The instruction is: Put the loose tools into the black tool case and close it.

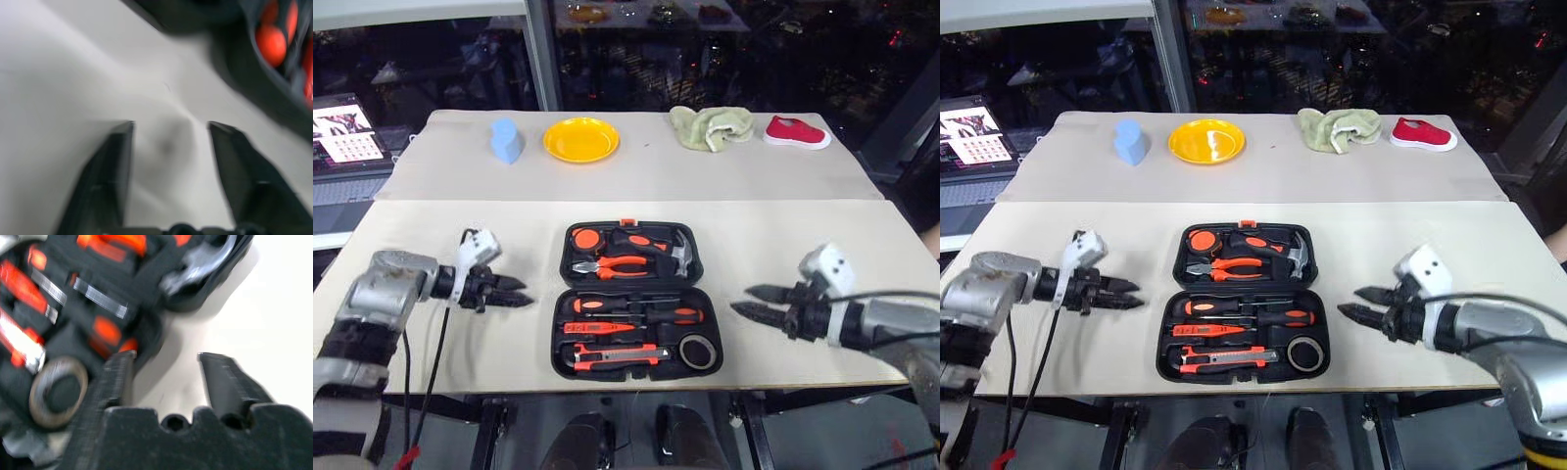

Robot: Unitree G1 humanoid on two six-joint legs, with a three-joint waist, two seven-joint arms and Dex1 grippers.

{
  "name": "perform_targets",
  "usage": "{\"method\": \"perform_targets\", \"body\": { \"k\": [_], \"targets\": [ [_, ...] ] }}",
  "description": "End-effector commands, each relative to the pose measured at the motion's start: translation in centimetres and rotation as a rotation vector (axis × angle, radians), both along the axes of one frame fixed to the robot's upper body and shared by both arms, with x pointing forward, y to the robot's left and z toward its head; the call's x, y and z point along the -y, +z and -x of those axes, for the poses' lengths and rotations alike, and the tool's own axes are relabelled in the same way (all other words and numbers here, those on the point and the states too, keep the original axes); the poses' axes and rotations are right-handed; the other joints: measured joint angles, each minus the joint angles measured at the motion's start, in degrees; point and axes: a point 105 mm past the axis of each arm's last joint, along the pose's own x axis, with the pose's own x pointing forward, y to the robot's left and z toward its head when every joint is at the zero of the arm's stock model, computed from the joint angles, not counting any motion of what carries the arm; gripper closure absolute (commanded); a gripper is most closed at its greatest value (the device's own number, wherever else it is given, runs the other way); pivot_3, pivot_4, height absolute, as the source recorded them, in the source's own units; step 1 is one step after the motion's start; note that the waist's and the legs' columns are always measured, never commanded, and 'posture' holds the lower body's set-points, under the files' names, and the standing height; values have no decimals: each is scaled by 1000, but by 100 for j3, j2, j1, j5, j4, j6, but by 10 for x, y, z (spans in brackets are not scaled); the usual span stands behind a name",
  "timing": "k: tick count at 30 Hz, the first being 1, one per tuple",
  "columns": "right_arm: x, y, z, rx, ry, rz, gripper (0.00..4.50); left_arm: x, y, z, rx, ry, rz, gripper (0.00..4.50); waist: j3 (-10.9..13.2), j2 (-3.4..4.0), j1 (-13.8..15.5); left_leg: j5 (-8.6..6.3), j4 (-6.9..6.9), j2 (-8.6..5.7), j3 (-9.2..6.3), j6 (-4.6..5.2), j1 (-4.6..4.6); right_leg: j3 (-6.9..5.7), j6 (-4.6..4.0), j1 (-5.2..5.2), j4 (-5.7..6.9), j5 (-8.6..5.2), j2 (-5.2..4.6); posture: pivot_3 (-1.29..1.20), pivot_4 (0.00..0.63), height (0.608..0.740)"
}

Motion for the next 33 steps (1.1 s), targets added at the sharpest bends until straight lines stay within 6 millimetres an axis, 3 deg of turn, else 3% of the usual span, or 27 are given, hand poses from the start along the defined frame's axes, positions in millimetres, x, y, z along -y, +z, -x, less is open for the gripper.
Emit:
{"method": "perform_targets", "body": {
  "k": [1,2,6,16,19,22,25,29,30,33],
  "targets": [
    [-2,8,-12,-52,-20,-71,308,11,13,-11,-83,52,88,201,-1,-1,6,1,0,-1,-1,-5,-5,0,-2,-6,1,1,-2,0,150,740],
    [-5,8,-15,-70,-14,-83,50,16,16,-14,-97,57,104,22,-2,0,7,6,0,-3,-1,-30,-7,0,-4,-8,0,2,-2,0,150,740],
    [-15,6,-28,-130,1,-108,50,38,27,-30,-121,74,147,22,-6,-3,-4,3,22,-15,-1,-27,-128,-6,0,-120,25,5,-1,0,150,740],
    [-12,-4,-69,-210,-91,-138,50,69,37,-40,-141,48,175,22,-6,-3,-24,7,25,-24,-1,-33,-164,-37,7,-148,4,8,-8,0,150,740],
    [-14,-9,-70,-223,-73,-120,0,70,40,-38,-142,43,189,714,-5,-3,1,7,24,-24,-8,-36,-165,-14,6,-149,2,8,-13,0,150,740],
    [-18,-14,-72,-232,-61,-116,0,69,39,-36,-136,38,178,1800,-5,-3,-3,7,25,-26,-10,-35,-165,-5,6,-149,7,9,-14,0,150,740],
    [-19,-20,-74,-240,-58,-101,703,71,38,-32,-142,26,180,2729,-5,-3,-7,7,27,-28,-9,-35,-166,-1,9,-149,7,10,-14,0,150,740],
    [-21,-24,-73,-248,-33,-80,2149,74,38,-27,-146,8,180,4210,-6,-3,-2,7,26,-29,-12,-35,-170,-3,9,-153,17,11,-13,0,150,740],
    [-22,-24,-74,-247,-29,-83,2437,74,37,-26,-147,5,177,4433,-6,-3,-4,7,26,-28,-12,-35,-170,-4,9,-152,16,11,-12,0,150,740],
    [-25,-19,-75,-241,-21,-101,3482,75,34,-21,-159,-5,169,4500,-6,-3,-36,7,30,-29,-10,-35,-165,-3,10,-147,12,12,-12,0,150,740]
  ]
}}
